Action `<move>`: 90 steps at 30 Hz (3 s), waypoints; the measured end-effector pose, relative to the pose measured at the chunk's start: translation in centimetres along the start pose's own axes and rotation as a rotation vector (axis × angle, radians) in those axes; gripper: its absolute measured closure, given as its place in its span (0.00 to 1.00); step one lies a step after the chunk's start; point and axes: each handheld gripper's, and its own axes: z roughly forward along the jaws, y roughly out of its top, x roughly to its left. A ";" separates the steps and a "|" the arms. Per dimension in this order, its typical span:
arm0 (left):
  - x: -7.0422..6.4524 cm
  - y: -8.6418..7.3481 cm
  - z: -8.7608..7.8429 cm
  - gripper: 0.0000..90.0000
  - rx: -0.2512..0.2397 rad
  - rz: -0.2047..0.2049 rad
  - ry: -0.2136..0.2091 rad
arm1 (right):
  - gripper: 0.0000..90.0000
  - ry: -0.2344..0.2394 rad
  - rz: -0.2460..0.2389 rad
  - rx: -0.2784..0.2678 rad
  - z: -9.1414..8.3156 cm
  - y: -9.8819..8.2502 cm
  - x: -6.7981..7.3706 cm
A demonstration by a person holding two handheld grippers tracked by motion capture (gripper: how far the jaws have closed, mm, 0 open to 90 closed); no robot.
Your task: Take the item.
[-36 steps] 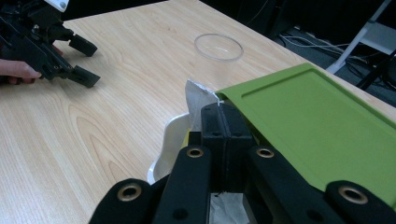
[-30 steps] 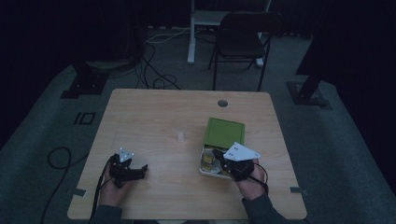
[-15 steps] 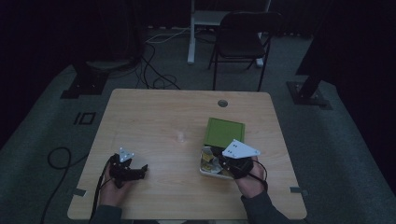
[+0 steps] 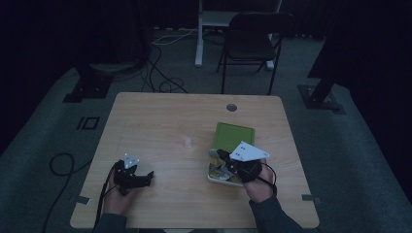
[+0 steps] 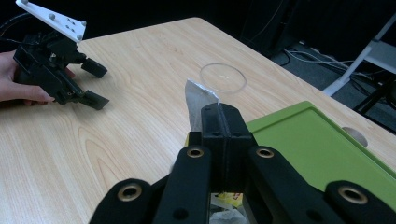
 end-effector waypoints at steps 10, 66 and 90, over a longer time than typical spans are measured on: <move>0.0 0.0 0.0 0.09 0.000 -0.001 0.000 | 1.00 0.015 0.025 -0.015 0.4 0.6 -0.4; 0.0 0.0 0.0 0.09 0.003 0.001 0.000 | 1.00 0.046 0.096 -0.041 5.8 3.5 -1.5; 0.0 0.0 0.0 0.09 0.003 0.001 0.000 | 1.00 0.036 0.136 -0.044 8.9 4.8 -2.1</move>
